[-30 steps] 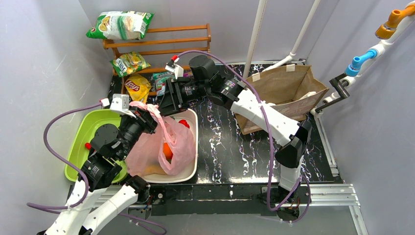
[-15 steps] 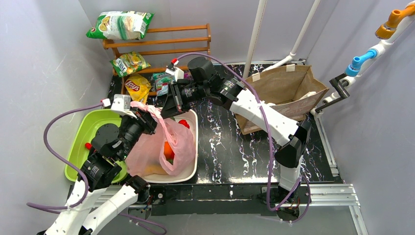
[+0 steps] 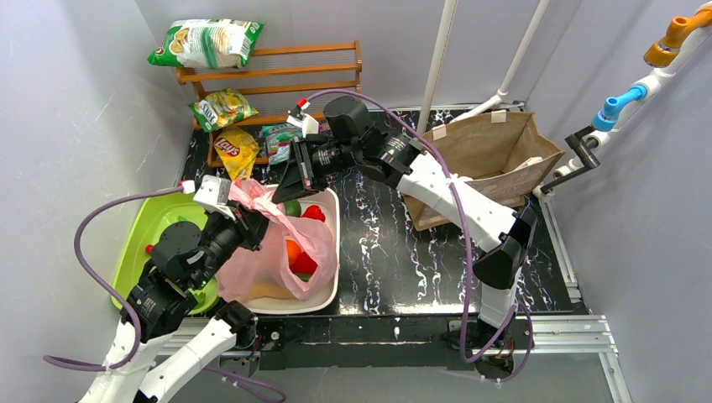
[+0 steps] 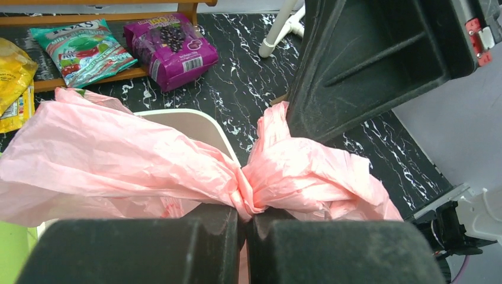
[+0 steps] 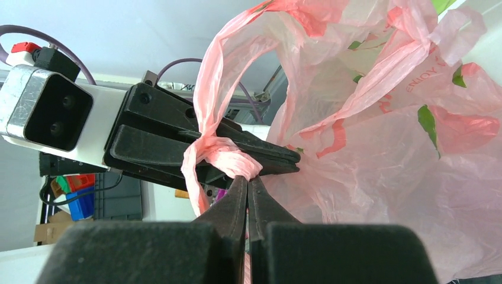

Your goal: Place the food into the grocery bag and tie it

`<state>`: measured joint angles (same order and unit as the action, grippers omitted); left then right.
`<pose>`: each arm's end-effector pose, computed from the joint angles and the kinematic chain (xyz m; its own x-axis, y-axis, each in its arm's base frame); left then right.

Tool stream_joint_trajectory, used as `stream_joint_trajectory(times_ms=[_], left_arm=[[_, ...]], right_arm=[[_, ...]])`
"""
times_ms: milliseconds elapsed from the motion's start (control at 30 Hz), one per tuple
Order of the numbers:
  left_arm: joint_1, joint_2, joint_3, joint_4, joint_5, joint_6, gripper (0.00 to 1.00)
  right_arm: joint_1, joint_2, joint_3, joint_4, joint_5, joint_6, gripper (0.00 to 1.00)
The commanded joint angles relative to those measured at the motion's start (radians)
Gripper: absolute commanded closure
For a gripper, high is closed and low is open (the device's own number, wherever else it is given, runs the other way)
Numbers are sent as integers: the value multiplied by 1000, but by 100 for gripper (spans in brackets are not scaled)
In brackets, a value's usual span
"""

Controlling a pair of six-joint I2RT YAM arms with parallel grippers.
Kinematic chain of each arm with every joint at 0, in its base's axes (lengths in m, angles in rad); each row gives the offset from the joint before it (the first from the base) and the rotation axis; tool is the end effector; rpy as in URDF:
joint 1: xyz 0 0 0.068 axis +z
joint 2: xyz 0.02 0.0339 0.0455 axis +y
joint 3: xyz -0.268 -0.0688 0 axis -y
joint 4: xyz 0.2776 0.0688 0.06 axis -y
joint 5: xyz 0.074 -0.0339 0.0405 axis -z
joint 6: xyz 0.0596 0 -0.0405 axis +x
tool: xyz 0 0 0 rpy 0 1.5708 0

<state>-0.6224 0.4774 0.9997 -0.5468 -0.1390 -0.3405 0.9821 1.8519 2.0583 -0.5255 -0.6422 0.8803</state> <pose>0.1069 -0.0665 0.4239 -0.1740 -0.2822 -0.9434 0.4315 0.8393 -0.3307 0.2309 0.4102 0.4484 -0.8678 -0.1880 -0.4599 -0.4910 0.1831 0.8517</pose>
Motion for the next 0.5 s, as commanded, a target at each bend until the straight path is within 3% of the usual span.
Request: stream_joint_trajectory(times_ms=[0,233,467], left_arm=[[0,-19,53,-102,-10,30,100],[0,9,92,-112,29,77,100],[0,1,123,-187,44,96,100]], right_arm=[[-50,-69,8,40,56,6,99],[-92,-101,-52,35,97,40,99],[-176,-192,-227,74,159,117,99]])
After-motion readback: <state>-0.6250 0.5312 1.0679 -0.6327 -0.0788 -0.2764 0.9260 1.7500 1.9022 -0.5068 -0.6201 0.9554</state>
